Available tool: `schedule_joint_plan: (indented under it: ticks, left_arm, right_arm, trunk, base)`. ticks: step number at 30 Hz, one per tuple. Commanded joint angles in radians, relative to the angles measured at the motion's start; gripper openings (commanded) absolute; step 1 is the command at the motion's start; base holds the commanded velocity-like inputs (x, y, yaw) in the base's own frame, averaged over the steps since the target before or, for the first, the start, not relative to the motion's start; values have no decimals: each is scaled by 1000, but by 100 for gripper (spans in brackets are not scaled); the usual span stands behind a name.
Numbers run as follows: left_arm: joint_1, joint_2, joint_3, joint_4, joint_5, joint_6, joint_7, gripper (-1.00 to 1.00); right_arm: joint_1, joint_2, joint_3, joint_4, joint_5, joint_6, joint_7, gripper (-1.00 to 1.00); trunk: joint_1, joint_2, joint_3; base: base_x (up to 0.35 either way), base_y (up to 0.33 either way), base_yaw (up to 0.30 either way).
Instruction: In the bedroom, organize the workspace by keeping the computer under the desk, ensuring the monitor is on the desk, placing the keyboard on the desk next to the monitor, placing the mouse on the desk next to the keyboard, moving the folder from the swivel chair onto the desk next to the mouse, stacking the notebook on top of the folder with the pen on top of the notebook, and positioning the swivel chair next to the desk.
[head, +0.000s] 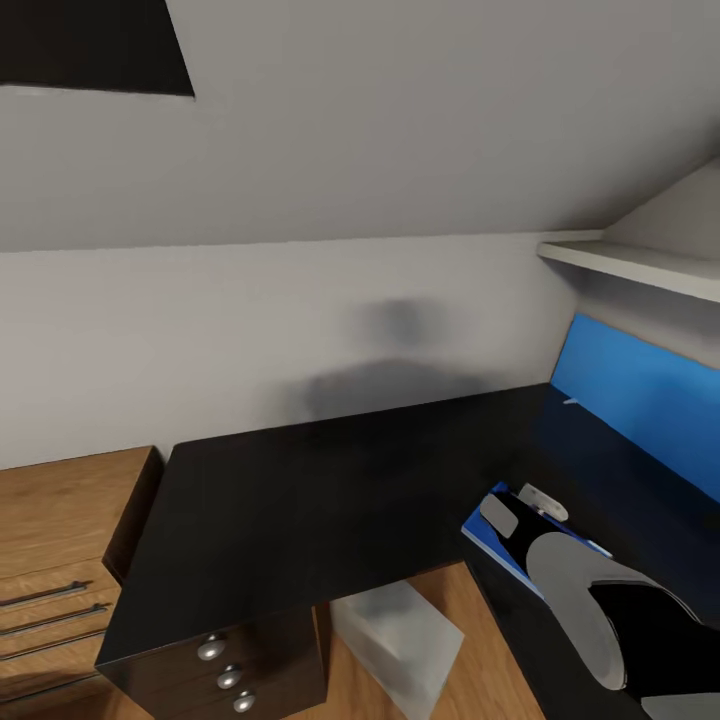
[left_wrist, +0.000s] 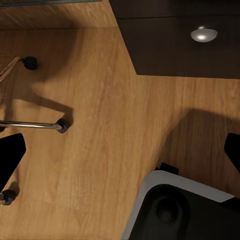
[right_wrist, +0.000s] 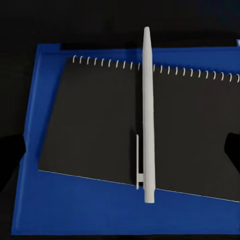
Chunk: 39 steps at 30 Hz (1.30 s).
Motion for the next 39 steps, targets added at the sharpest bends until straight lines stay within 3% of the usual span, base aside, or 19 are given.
schedule_joint_plan:
  ticks: [1,7,11,12,13,14,20,26,27,39]
  left_arm:
    - [0,2,-8,-2,10,-4,7,100]
    - [0,2,-9,-1,11,-4,7,100]
    - [0,2,-9,-1,11,-4,7,100]
    - [0,2,-9,0,11,-4,7,100]
    - [0,3,-9,0,11,-4,7,100]
    - [0,3,-9,0,11,-4,7,100]
    - [0,3,-9,0,11,-4,7,100]
    - [0,2,-9,0,11,-4,7,100]
    - [0,3,-9,1,11,-4,7,100]
    - [0,5,-8,3,11,-4,7,100]
  right_arm:
    - [0,7,1,-1,2,-5,-3,100]
    - [0,56,0,-10,91,-37,-23,100]
    - [2,87,1,-14,160,-94,-73,100]
    - [3,103,1,-14,187,-125,-93,100]
    - [6,138,2,-14,256,-177,-116,100]
    - [8,152,2,-11,298,-191,-122,100]
    - [29,192,4,-4,422,-213,-125,100]
    - [55,192,10,-2,461,-218,-116,100]
    - [61,192,12,3,468,-218,-79,100]
    - [64,192,12,10,471,-219,-7,100]
  trunk:
    - [-4,6,2]
    - [-27,48,21]
    - [-42,76,33]
    - [-46,83,36]
    - [-50,90,40]
    - [-50,90,40]
    - [-50,90,40]
    - [-50,90,40]
    - [-50,90,40]
    - [-50,90,40]
  base:
    - [0,0,0]
    - [0,0,0]
    - [0,0,0]
    - [0,0,0]
    - [0,0,0]
    - [0,0,0]
    - [0,0,0]
    - [0,0,0]
    - [0,0,0]
    - [0,0,0]
